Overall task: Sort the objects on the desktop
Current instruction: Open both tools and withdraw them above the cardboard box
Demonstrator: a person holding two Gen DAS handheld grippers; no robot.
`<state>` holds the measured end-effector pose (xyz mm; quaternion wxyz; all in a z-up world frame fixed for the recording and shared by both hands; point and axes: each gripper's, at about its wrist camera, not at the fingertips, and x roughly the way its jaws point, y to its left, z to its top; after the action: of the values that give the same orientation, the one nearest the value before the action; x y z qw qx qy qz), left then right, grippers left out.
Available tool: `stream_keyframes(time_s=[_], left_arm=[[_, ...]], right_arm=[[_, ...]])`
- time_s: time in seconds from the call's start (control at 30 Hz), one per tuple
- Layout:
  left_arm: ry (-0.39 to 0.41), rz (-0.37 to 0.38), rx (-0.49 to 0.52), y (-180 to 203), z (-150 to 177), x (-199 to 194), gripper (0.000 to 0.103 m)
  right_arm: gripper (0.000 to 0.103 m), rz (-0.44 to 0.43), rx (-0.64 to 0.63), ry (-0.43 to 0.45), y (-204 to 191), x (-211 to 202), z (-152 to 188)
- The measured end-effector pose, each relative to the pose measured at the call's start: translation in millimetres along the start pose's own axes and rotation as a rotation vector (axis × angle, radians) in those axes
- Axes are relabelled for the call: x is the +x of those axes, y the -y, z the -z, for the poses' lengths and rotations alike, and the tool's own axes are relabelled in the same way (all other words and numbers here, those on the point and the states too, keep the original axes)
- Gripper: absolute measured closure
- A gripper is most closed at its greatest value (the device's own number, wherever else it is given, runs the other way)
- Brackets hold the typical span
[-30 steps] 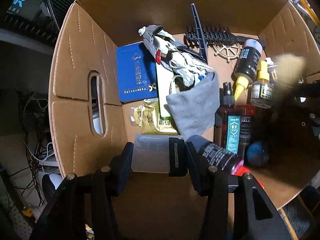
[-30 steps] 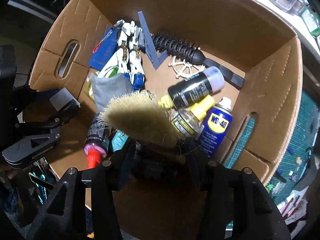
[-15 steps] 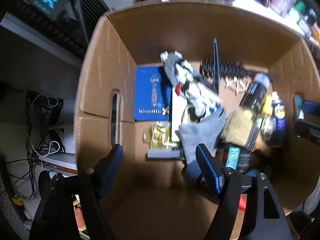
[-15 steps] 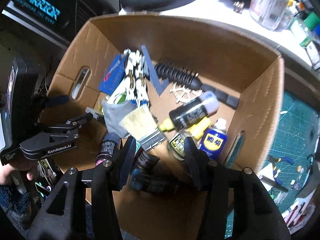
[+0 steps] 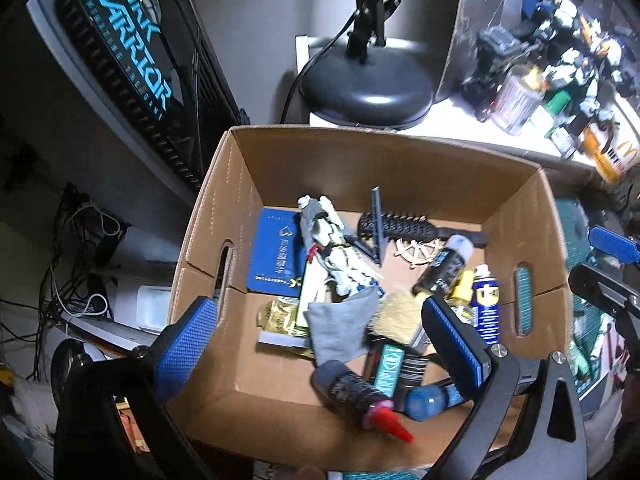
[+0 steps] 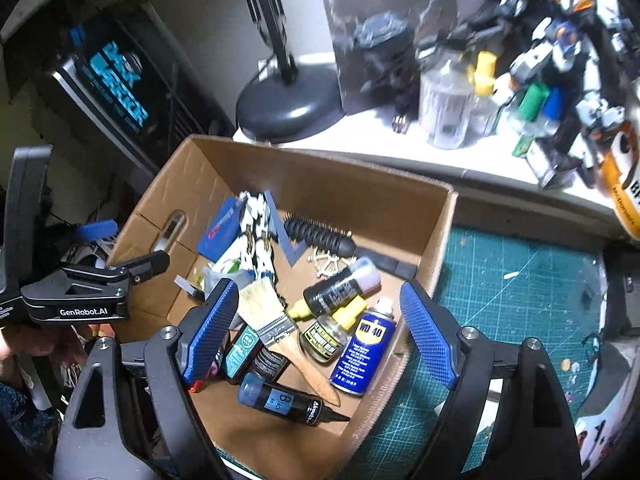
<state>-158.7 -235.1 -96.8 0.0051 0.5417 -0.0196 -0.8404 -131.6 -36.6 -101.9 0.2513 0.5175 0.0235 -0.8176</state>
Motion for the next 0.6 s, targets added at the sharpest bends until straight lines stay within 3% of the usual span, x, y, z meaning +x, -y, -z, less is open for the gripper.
stream_keyframes(time_s=[0.13,0.27,0.33,0.4,0.6], left_arm=[[0.07,-0.048,-0.015,10,4,-23,0.0],[0.139,-0.017,-0.056,17,9,-51,0.0],[0.166,-0.002,-0.074,23,12,-66,0.0],[0.19,0.0,-0.07,31,14,-80,0.0],[0.226,-0.036,-0.055,52,19,-109,0.0]], right_arm=[[0.019,0.004,-0.003,0.051,7,-25,2],[0.017,0.007,-0.007,0.102,14,-49,5],[0.014,0.016,0.0,0.124,20,-62,10],[0.004,0.042,0.011,0.16,28,-80,18],[0.001,0.061,0.031,0.202,56,-123,44]])
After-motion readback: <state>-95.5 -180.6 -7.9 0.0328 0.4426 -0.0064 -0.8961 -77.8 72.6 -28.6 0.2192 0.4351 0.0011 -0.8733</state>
